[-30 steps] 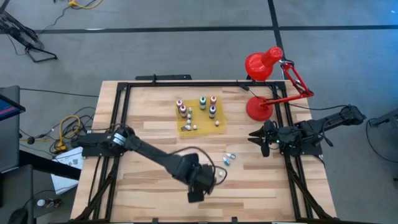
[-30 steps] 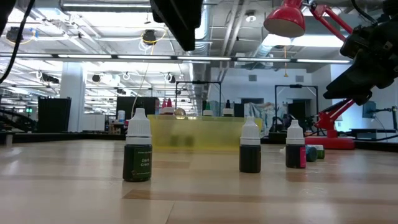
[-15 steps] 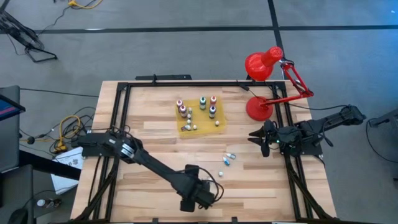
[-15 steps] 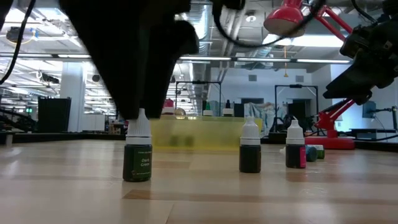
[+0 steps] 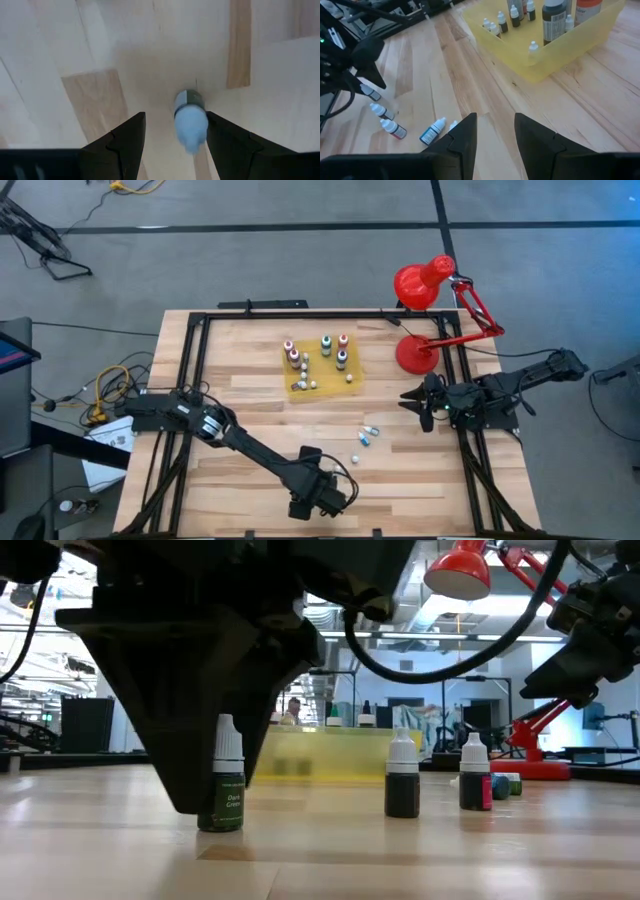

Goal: Pick & Place food coloring
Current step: Put the small white food coloring in the bin

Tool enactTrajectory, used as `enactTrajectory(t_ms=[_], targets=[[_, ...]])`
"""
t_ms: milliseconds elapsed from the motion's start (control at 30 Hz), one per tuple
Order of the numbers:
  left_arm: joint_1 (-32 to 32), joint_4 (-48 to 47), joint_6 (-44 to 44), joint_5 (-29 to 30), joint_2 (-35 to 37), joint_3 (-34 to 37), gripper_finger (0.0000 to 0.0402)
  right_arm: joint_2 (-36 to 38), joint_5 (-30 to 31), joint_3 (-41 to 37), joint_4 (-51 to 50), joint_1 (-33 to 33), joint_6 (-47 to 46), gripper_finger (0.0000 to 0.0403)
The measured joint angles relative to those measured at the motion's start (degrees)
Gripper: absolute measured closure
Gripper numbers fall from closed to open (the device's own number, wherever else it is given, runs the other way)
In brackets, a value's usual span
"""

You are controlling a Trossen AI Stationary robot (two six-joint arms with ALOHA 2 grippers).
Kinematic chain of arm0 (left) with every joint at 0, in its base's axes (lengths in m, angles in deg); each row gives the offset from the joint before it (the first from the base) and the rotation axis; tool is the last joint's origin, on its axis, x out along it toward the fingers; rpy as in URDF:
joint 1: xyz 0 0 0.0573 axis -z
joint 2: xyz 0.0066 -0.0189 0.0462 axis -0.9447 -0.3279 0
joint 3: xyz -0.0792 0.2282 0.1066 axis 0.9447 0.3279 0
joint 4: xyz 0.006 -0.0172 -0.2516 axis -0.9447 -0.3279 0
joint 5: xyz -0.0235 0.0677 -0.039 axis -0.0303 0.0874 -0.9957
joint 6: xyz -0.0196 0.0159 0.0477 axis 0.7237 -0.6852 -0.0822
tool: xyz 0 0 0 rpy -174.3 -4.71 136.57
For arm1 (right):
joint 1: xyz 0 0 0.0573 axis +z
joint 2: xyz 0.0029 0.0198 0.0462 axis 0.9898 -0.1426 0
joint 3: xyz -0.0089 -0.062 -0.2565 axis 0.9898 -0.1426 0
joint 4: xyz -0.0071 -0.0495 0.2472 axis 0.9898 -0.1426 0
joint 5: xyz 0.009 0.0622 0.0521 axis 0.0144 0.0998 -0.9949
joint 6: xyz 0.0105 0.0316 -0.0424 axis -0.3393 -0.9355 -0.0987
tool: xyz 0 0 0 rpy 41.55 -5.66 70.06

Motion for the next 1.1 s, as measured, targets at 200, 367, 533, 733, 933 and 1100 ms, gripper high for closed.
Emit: enactTrajectory(t_ms=[200, 367, 533, 733, 933, 1100], targets=[[0.0, 1.7, -1.2, -0.1, 0.0, 0.0, 0.0207, 0.0, 0.0, 0.0, 0.0, 0.0, 0.0, 0.0281], [0.0, 2.0, -1.3, -0.1, 0.0, 0.0, 0.0207, 0.0, 0.0, 0.0, 0.0, 0.0, 0.0, 0.0281], [0.0, 1.8, -1.3, -0.2, 0.0, 0.0, 0.0218, 0.0, 0.0, 0.0, 0.0, 0.0, 0.0, 0.0281], [-0.2, 1.8, -2.1, -0.2, 0.0, 0.0, 0.0287, 0.0, 0.0, 0.0, 0.0, 0.0, 0.0, 0.0281], [-1.0, 1.8, -2.8, -0.3, 0.0, -0.1, 0.0347, 0.0, 0.0, 0.0, 0.0, 0.0, 0.0, 0.0281], [-2.2, 0.9, -3.6, 0.9, 1.6, -0.1, 0.0345, 0.0, 0.0, 0.0, 0.0, 0.0, 0.0, 0.0281]])
